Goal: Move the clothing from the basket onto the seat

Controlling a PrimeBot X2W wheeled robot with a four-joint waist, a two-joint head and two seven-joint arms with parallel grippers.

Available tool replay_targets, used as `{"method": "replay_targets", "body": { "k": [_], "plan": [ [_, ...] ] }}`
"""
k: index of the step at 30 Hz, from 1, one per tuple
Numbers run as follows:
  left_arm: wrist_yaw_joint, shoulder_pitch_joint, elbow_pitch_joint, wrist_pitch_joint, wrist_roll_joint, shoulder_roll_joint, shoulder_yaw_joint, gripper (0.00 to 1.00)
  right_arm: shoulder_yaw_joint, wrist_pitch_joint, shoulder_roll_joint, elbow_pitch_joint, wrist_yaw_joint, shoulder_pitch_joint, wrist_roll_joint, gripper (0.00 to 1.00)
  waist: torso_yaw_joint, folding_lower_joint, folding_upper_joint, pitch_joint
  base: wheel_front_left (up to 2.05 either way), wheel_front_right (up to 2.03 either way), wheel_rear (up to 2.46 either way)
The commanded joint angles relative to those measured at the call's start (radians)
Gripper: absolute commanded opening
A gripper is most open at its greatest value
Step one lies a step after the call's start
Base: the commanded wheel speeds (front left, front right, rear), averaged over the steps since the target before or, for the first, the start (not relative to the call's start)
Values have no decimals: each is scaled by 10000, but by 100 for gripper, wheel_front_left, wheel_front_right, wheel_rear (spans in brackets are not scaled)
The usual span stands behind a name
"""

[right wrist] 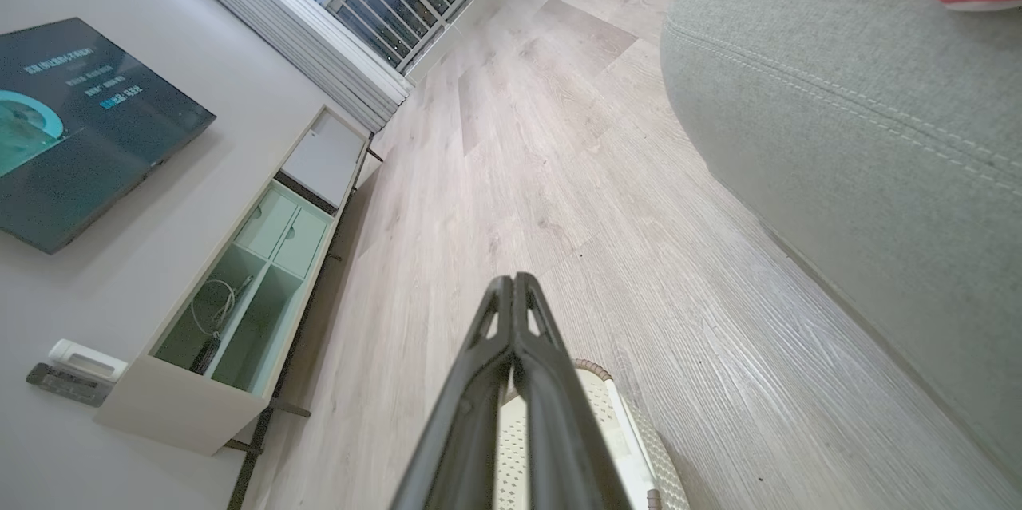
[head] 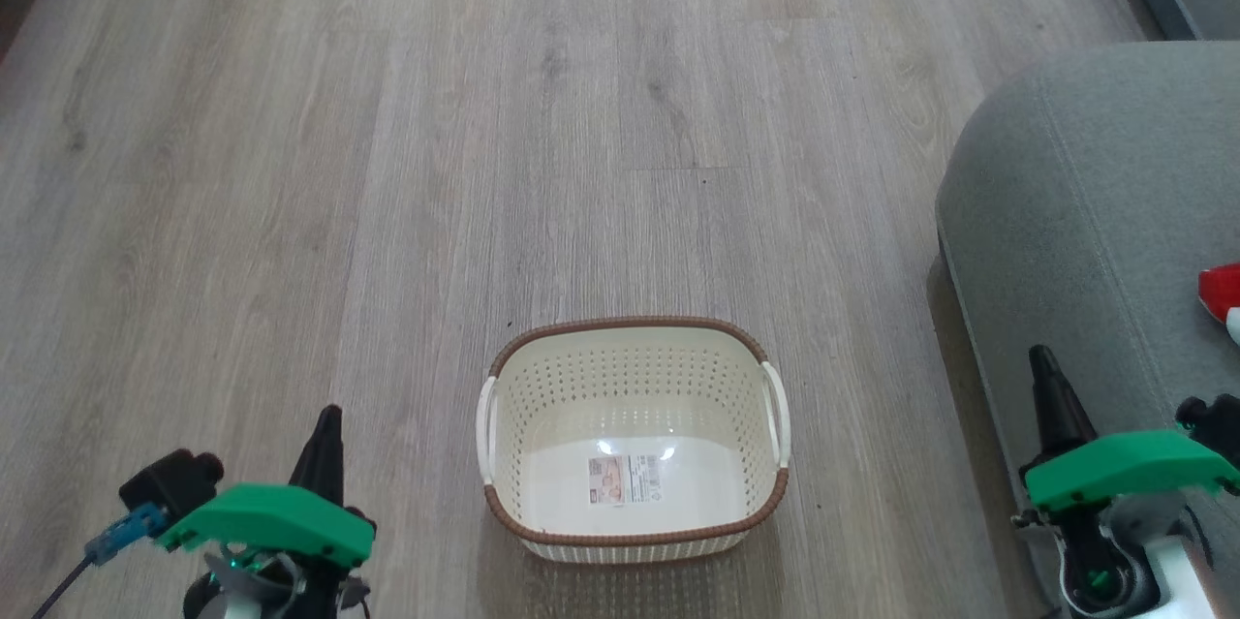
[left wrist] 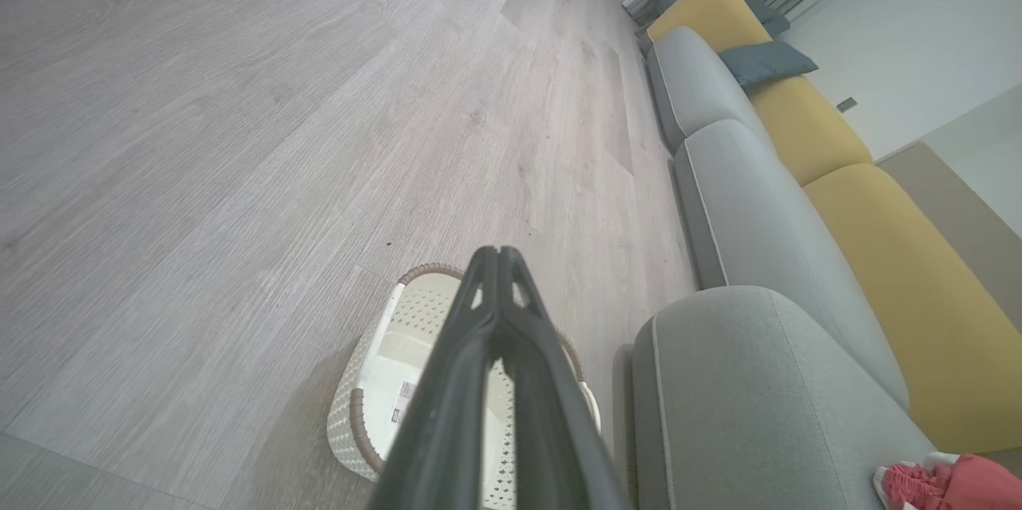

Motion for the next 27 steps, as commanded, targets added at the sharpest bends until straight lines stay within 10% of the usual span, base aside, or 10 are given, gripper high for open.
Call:
{"method": "replay_targets", "body": {
  "k": [1,27],
  "plan": [
    [-93,-391,-416,90,-393,78,232,0,-3,88,-20,-420,0,-254,349,0,-3,0,0,4,0,0,0],
    [-334,-343,-911,827,-3465,103,582,0,-215,814,301,-953,-1,-146,3018,0,-46,0,0,63,0,0,0]
  ]
}}
